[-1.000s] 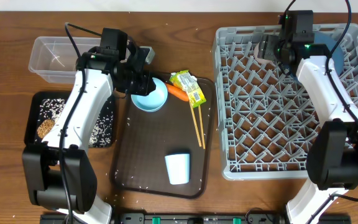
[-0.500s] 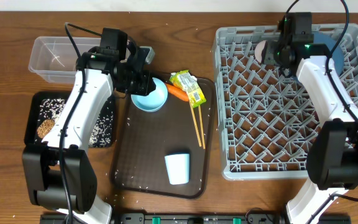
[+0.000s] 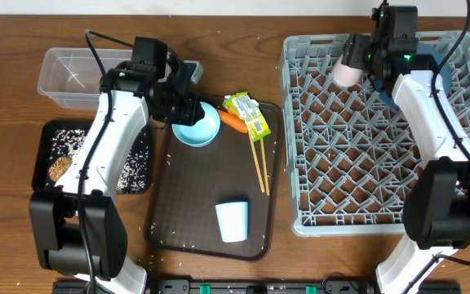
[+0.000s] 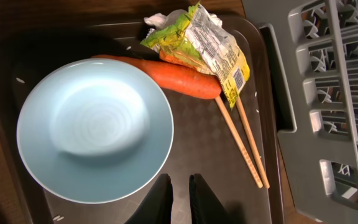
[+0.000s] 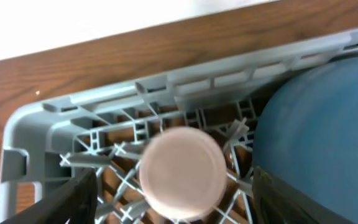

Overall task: Sort waste into correct bins and load items into the dishwasher rack
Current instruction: 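Open the right gripper and lift it off the pink cup, then reach the left gripper down to the light blue cup on the tray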

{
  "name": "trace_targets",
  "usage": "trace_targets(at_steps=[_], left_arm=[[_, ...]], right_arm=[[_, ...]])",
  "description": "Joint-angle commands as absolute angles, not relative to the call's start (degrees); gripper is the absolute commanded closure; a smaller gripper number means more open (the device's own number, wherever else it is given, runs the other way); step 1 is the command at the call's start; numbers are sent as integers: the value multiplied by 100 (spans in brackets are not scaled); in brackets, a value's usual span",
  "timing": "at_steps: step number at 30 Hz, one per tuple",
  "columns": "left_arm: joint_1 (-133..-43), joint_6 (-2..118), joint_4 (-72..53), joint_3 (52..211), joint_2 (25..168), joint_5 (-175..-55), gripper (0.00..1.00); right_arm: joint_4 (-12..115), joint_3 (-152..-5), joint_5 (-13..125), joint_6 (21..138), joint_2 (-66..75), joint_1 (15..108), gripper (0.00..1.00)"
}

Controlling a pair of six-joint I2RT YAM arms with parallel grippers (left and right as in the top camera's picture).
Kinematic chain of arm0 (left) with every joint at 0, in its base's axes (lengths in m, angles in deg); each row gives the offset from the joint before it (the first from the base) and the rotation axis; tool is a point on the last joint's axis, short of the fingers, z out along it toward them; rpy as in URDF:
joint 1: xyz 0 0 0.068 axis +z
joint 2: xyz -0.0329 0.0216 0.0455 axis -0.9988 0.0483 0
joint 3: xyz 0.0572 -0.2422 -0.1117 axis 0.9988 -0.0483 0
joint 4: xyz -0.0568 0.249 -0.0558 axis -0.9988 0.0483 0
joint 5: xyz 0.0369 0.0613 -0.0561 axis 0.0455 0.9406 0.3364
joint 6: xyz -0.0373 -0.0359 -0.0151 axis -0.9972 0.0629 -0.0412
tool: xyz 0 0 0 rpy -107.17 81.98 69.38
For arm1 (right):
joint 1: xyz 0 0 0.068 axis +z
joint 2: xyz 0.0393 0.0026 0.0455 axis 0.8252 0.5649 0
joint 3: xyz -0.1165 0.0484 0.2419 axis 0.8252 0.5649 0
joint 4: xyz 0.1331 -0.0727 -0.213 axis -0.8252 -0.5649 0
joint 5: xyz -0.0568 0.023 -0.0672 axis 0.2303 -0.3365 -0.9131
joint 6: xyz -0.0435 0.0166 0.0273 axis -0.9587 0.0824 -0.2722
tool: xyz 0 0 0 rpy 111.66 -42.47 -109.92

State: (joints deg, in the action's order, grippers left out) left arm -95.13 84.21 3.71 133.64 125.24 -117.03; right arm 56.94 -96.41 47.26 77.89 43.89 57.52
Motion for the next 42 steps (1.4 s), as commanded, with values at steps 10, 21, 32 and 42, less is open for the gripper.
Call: trace_targets(at_steps=[10,21,32,42], left_arm=[[-9498,8414,367,13299,12502,-11635,87],[-9673,8583,824,13301,12502,-11635,87],[-10584,9516,2885,13299,12502,-11640,75],[-11564,9514,2970,12971,12502,-11640,43]], right_arm=[[5425,-9757,4892,7730,4354,5715,24],[4684,-9803,4901,7441,3410,6169,17],[4225,-9800,4922,7441,3401,6163,15],[4085,-9800,4922,7441,3401,6169,14]])
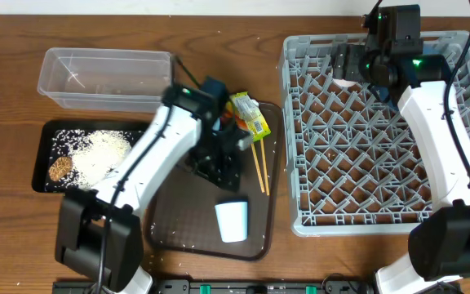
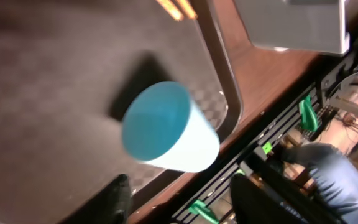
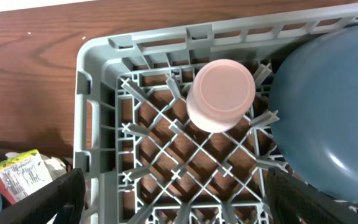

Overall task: Sort waste into correct bins and load items into the dishwasher rack
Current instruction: 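Reach the left gripper down to the light blue cup on the tray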

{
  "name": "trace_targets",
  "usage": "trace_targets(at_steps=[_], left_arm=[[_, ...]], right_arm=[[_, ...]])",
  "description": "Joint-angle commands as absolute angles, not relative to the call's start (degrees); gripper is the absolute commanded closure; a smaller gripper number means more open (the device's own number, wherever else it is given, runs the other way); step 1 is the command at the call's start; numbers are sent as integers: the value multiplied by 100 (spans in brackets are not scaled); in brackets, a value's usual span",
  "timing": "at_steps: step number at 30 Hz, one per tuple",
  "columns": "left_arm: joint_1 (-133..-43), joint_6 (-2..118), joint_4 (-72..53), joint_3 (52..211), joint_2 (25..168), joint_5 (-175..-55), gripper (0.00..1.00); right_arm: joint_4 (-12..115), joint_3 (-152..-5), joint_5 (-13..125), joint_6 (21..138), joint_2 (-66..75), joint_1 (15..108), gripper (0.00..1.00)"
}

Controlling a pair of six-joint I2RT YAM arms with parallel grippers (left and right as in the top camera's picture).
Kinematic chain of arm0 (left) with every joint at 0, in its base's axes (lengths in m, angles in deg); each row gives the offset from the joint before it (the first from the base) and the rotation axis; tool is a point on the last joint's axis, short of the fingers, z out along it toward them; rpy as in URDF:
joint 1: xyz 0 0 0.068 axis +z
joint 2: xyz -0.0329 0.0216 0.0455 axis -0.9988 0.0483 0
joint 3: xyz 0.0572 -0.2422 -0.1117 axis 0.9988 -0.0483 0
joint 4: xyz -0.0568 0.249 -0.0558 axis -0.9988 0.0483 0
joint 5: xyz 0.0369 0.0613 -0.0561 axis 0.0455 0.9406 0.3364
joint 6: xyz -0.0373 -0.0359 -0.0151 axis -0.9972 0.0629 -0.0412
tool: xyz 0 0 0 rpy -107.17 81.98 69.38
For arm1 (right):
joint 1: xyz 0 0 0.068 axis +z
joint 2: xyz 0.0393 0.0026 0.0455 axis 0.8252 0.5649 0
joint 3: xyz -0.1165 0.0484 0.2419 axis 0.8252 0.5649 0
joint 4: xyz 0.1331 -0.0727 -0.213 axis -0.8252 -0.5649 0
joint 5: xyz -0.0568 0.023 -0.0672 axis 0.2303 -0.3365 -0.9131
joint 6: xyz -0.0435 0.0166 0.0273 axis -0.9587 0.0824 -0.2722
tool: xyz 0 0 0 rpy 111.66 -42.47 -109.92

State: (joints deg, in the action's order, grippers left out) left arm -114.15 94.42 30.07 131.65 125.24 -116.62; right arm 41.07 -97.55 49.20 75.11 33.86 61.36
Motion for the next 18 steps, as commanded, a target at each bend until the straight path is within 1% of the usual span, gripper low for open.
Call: trace_targets(at_steps=[1,3,6,9,18], left_arm=[[-11644,9514,2856,12844,12502,-11640,40],[-11752,9516,2609,12621,12502,-11638,37],[-11784,9514,2334,12363,12502,-11640,35],[-11780,9512,2295,12247,12502,-11703,36],[-11791,9636,2214,11930,12502,-12392,35]], right_arm=[[4068,-9800,4922,7439,3401,6169,14],[4026,-9800,4922,7411,3401,6169,14],[3972,-9800,4922,7398,3401,6169,14],[3937,-9800,4920,7376,3401,6167,14],[3880,-9800,4918,7354,3401,6167,14]])
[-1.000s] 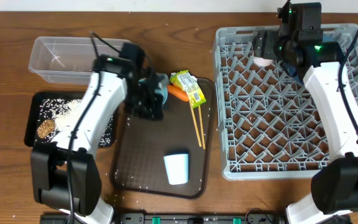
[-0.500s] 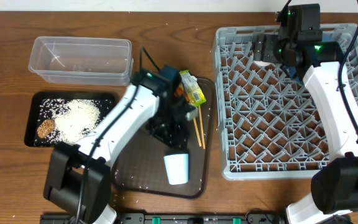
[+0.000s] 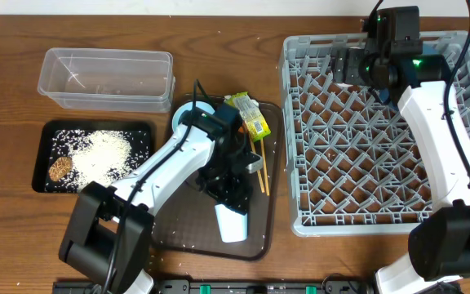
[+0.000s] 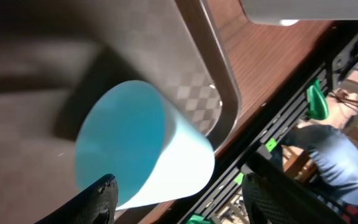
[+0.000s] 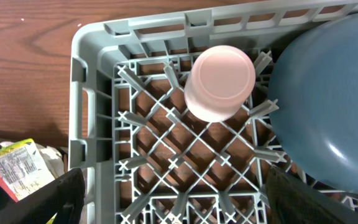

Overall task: Sort waste into correct bins and load items into the dishwasher rack
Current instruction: 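Reach the left gripper down to the light blue cup on the tray, then grasp the light blue cup with the left gripper and lift it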

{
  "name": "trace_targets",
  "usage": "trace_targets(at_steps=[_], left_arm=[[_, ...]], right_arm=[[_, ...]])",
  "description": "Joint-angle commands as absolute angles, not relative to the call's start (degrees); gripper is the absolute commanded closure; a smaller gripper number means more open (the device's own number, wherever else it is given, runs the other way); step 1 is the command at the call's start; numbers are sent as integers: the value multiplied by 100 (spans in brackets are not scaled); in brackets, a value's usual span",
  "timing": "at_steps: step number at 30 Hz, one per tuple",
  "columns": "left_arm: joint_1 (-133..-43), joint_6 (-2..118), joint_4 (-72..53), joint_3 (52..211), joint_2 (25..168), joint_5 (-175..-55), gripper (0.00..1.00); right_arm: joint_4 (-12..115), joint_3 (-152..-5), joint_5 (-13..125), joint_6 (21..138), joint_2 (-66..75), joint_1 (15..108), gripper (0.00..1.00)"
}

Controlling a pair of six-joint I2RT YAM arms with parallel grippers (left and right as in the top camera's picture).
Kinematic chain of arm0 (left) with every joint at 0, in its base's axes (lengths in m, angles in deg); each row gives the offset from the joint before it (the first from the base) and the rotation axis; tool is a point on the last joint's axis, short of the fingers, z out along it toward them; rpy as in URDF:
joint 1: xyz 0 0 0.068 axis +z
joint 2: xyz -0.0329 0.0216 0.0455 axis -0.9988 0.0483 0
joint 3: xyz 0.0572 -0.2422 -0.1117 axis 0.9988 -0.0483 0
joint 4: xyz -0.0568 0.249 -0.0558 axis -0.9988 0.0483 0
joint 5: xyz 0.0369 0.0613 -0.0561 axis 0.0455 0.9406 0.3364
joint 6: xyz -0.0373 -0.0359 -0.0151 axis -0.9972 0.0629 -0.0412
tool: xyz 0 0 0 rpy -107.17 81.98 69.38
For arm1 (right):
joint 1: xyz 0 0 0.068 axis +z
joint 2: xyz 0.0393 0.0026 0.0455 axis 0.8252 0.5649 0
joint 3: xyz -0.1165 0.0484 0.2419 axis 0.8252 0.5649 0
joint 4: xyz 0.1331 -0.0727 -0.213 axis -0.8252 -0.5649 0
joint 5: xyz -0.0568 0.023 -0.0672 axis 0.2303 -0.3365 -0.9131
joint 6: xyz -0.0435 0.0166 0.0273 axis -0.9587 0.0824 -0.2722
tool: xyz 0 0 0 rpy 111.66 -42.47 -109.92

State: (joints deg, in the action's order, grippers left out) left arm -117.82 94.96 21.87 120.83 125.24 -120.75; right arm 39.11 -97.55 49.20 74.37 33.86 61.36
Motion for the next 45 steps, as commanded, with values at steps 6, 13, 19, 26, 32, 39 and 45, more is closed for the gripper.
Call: trace_targets(at_steps=[6,13,19,26,32,39,45], left_arm=[[-11791,9636,2358,11766,12502,-12632,36],[-11800,9376,2362,11707,12502,-13251,44],[-11819,8705,2266,11220,12502,-13249,44],[-11817,8392,1796,10514,12502,-13251,48],[-11817,8342,1733,10477,12502,-13286,78],[-11817,8342,1667,10483,12502,-13517,94],[-11734,8344,1626,10761,12500,-13854,94]], right_arm=[[3823,-9800,4872,7312,3401,6167,14],[3803,-9800,4828,7293,3401,6165,14],[3793,-9800,4813,7293,3401,6163,14],[3799,-9800,4813,7293,3401,6163,14],[3812,-9800,4813,7295,3401,6163,14],[3808,-9800,4813,7295,3401,6163,14],[3803,-9800,4872,7295,3401,6163,13]])
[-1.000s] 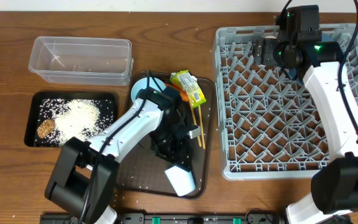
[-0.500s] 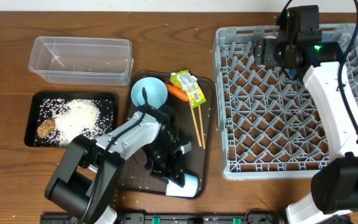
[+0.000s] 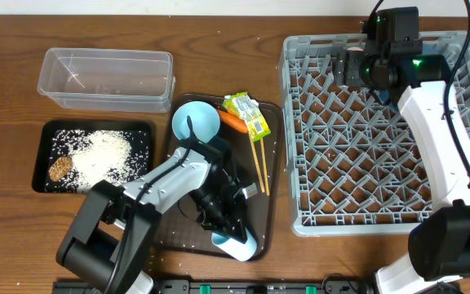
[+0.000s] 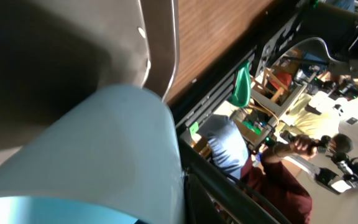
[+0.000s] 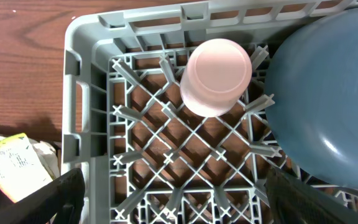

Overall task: Sort waste into correct bins and load items into the dishwasher rack
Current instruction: 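Grasp the light blue cup with the left gripper and lift it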

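Observation:
A light blue cup point(image 3: 235, 243) lies at the front of the brown tray point(image 3: 178, 216). My left gripper point(image 3: 227, 233) is down on it. In the left wrist view the cup point(image 4: 92, 143) fills the lower left, and one finger point(image 4: 194, 199) presses its outer wall. The other finger is hidden, so the left gripper point(image 4: 180, 214) appears shut on the wall. My right gripper point(image 5: 176, 208) hangs open over the far left corner of the grey rack point(image 5: 92, 37). Below it a pink cup point(image 5: 216, 74) stands upside down beside a dark blue bowl point(image 5: 322, 93).
A small light blue bowl point(image 3: 196, 120), a carrot point(image 3: 235, 122), a green wrapper point(image 3: 248, 114) and chopsticks point(image 3: 259, 163) lie at the tray's far end. A clear bin point(image 3: 107, 77) and a black tray of rice point(image 3: 92, 155) stand left. The rack point(image 3: 357, 163) fills the right.
My left gripper was open with its fingers wide on both sides of the cup. Now it is lower, with a finger against the cup's wall, and the cup sits nearer the tray's front edge.
My left gripper was shut over the light blue bowl while the right held the pink cup over the rack corner. Then the pink cup stood in the rack with the right gripper open, and the left was open above the blue cup. Now it grips that cup.

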{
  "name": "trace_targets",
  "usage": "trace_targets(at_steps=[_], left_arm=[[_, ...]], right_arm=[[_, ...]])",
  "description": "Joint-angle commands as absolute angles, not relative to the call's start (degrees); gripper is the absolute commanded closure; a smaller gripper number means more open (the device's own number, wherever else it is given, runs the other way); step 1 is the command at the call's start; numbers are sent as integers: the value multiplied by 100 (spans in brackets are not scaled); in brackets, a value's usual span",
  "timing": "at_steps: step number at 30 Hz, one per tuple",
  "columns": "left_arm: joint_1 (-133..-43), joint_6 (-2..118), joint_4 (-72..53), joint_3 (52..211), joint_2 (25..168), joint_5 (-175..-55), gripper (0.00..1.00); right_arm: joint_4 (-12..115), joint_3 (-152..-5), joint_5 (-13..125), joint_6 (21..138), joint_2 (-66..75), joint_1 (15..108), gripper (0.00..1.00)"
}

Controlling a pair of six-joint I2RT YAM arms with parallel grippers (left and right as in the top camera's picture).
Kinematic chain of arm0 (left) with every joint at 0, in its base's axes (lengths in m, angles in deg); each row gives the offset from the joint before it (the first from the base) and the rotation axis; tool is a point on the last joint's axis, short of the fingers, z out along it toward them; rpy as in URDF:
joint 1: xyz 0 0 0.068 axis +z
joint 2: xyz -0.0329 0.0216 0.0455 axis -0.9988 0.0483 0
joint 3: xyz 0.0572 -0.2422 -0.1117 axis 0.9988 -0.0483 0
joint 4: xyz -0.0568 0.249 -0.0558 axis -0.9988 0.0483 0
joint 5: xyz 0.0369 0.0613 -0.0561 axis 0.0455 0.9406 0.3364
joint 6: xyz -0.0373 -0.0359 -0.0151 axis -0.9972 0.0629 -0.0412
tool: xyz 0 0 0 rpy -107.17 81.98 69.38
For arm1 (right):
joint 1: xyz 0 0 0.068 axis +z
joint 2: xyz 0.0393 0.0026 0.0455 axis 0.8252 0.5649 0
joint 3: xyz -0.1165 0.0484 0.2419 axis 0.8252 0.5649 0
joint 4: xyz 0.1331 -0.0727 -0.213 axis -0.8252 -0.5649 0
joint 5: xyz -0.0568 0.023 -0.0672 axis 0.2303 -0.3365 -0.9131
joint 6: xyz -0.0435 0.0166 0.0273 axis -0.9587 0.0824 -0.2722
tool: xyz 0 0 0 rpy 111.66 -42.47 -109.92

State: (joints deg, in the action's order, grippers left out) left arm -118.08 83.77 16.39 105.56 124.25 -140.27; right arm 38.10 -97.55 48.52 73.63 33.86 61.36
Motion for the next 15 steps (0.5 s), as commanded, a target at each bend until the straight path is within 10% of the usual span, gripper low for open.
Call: trace_targets(at_steps=[1,15], left_arm=[[-11697,8344,1628,10837,12500,-13854,94],[-10208,8342,717,12271,12489,-15513,94]], right_arm=[[3799,-9800,4946,7297,3401,6163,13],[4000,-9800,8122,6849,3401,5896,12]])
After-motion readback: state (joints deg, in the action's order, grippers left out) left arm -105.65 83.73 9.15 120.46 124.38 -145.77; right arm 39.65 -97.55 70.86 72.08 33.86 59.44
